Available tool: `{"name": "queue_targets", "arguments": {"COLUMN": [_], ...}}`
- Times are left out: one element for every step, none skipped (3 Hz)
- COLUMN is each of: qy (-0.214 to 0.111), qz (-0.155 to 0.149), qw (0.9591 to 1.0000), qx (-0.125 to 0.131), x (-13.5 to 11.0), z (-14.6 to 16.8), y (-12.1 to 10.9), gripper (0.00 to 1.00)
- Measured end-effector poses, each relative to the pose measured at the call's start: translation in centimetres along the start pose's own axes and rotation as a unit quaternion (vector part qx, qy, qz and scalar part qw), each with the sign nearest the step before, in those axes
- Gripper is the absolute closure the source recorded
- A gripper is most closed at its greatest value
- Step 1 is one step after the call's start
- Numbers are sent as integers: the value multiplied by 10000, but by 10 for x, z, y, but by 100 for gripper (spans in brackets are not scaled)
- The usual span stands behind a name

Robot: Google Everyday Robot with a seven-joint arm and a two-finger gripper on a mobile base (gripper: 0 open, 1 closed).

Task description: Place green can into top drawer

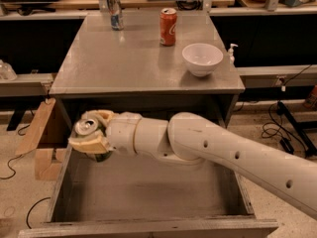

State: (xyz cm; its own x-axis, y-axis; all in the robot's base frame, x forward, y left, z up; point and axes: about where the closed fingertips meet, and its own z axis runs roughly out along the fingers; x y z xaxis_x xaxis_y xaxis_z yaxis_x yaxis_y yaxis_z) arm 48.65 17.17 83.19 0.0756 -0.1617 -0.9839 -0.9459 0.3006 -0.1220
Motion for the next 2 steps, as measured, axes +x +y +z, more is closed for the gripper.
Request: {"name": "queue_targets", "arguments": {"qy": [87,-158], "qz": [160,24], "qw": [9998,9998], "qx": [-6,92], "x": [59,99], "z": [2,12], "y": [-8,-29], "gripper": [100,100]}}
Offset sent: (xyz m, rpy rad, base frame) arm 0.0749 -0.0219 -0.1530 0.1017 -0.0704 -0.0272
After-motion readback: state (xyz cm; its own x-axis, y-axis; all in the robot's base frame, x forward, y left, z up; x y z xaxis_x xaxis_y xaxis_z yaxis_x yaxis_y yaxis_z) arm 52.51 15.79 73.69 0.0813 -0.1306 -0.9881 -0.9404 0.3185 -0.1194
